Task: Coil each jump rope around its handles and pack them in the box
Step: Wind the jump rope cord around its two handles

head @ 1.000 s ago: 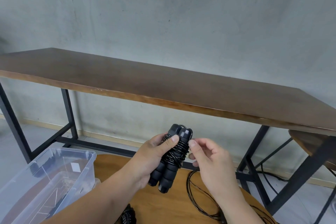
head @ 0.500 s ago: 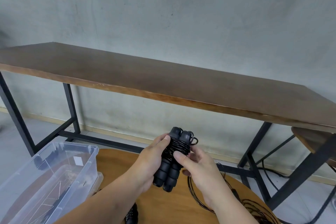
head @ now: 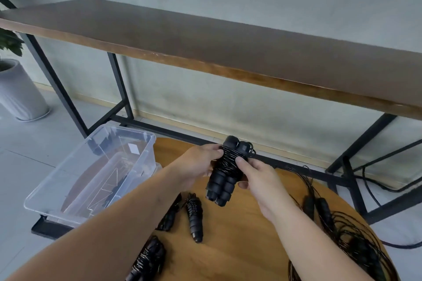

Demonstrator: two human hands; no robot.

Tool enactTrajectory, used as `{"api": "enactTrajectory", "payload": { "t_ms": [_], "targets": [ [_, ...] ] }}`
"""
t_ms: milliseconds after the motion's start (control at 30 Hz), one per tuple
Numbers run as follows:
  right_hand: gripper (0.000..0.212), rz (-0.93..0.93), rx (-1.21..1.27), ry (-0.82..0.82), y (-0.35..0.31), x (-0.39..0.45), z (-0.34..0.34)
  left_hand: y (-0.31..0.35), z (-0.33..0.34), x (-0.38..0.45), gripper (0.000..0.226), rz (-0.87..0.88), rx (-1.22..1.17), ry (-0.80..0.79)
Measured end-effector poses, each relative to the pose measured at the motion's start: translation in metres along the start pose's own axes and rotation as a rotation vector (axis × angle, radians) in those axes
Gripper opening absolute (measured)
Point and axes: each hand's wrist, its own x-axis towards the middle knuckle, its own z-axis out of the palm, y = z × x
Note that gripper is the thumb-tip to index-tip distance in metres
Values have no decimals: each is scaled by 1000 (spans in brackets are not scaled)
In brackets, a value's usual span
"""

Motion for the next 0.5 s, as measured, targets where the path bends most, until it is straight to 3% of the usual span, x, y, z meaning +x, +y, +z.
{"api": "enactTrajectory", "payload": {
  "t_ms": [500],
  "targets": [
    [23,351,-29,-184,135,55,73,-141,-35,17,22,-373,-140,246]
  ]
}}
